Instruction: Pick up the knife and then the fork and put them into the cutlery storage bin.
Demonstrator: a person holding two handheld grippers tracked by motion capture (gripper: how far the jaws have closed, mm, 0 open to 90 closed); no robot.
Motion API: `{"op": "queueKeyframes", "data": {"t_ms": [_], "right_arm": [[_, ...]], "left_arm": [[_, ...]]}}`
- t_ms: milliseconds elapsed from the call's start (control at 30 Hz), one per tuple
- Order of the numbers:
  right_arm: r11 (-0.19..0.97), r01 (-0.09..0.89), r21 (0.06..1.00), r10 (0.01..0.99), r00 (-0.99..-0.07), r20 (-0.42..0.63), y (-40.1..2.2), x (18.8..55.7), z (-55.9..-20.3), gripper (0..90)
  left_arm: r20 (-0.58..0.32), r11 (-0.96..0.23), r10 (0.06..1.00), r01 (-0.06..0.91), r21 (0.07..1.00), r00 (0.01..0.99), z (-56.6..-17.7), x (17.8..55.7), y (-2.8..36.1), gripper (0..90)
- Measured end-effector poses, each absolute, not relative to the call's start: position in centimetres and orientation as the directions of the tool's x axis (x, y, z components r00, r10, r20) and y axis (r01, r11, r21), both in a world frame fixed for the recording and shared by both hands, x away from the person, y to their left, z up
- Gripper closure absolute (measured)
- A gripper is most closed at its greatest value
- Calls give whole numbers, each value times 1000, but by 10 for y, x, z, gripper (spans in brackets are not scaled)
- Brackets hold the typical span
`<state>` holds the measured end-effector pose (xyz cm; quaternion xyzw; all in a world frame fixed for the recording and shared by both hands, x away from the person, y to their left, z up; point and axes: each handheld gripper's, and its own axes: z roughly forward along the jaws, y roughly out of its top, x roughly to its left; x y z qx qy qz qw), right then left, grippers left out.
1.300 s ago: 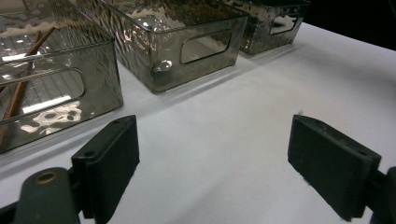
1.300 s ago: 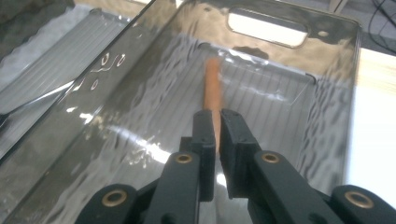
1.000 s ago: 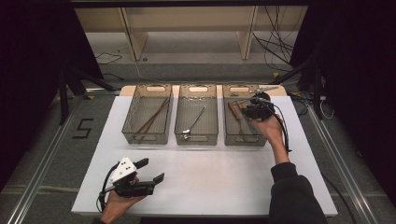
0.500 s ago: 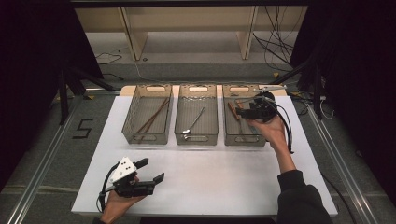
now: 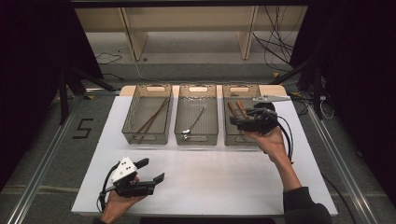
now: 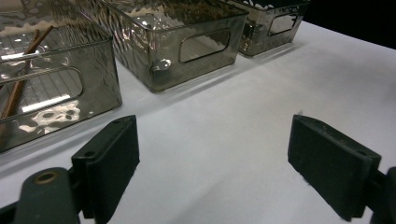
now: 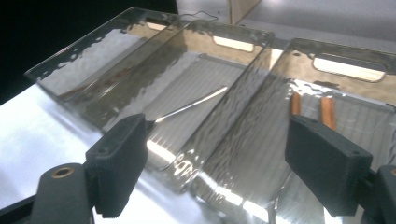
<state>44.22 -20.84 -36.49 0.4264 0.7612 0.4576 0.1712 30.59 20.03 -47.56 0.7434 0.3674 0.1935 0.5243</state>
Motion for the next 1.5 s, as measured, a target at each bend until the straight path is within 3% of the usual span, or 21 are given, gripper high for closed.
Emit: {"op": "queueKeyframes", "data": {"t_ms": [1500], "right_arm": [[193, 371, 908, 700, -701, 138, -211, 328, -435, 220]], "left_arm": [[-119, -162, 743, 349, 923, 658, -475, 306, 200, 162]]}}
